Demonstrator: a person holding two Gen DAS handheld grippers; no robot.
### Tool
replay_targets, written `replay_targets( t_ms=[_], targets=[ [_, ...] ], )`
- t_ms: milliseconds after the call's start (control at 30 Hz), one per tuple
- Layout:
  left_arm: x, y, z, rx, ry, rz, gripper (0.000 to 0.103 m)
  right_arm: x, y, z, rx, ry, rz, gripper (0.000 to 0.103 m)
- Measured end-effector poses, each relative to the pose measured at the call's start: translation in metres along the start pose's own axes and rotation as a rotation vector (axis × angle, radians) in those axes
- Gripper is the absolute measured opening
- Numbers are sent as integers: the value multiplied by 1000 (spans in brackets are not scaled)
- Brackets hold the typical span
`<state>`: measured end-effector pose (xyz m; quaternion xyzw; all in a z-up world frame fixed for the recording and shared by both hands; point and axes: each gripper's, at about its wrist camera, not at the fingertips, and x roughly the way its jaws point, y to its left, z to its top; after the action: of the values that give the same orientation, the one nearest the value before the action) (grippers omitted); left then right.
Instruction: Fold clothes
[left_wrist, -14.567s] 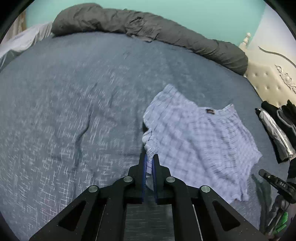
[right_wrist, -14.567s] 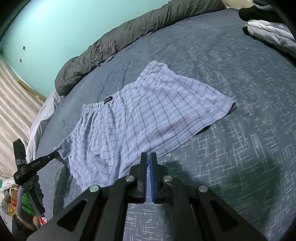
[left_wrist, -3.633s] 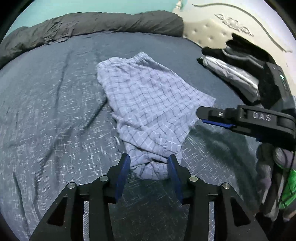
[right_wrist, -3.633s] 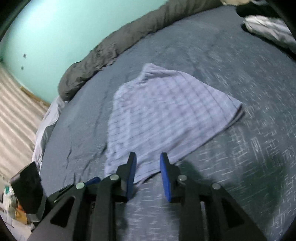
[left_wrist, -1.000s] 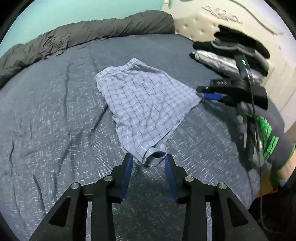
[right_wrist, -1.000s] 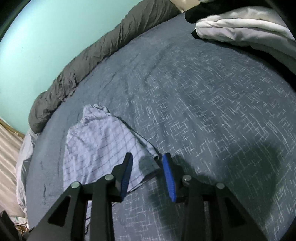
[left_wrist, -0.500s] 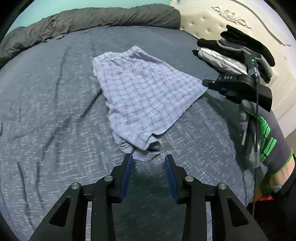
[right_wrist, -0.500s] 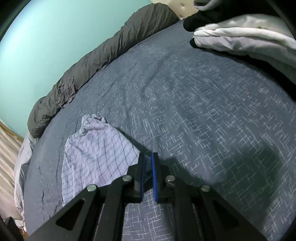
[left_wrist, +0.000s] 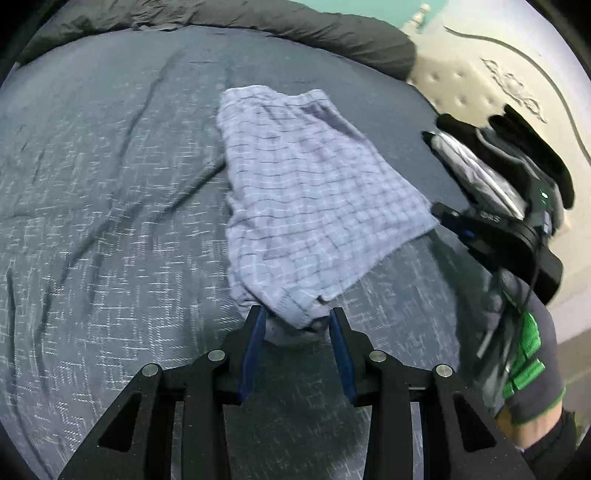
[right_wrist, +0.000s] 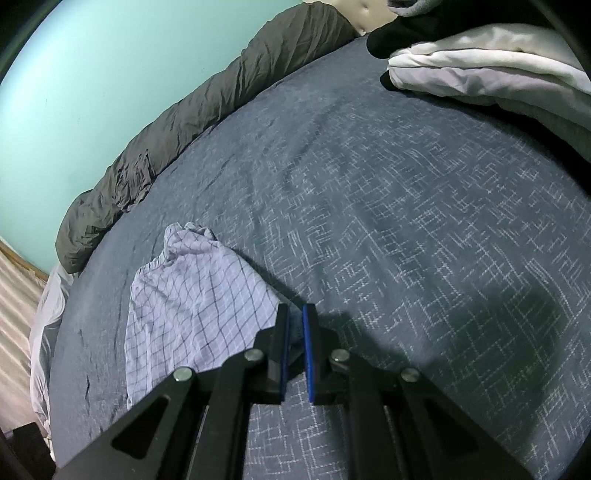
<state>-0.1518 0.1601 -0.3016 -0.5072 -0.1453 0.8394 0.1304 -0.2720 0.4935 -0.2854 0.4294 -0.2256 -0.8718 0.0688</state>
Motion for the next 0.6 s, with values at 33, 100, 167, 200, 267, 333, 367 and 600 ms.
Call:
replay_targets(
  t_ms=[33,100,167,200,267,333,367,600],
  targets=[
    [1,1,0,1,-3,7,25,0,0,0,0,0,0,6],
    [2,2,1,10,-1,17,9,1,0,1,2,1,-1,6],
    [1,4,0,22,4,15,5,1,0,1,3,0,-2,6],
    [0,5,-2,29,3,15,5,0,0,1,2,-2,-3,6],
    [-2,6,-5,41,2,17,4,0,0,1,1,-4,-5,6],
    [-3,8,-9,48,4,20,4,0,1,1,0,-7,-7,6],
    [-4,9,-11,48,6,22,4,-1,1,2,0,-8,-8,6],
    [-8,22,-22,24,23,63,3,-2,1,2,-3,-17,-15,6]
  ],
)
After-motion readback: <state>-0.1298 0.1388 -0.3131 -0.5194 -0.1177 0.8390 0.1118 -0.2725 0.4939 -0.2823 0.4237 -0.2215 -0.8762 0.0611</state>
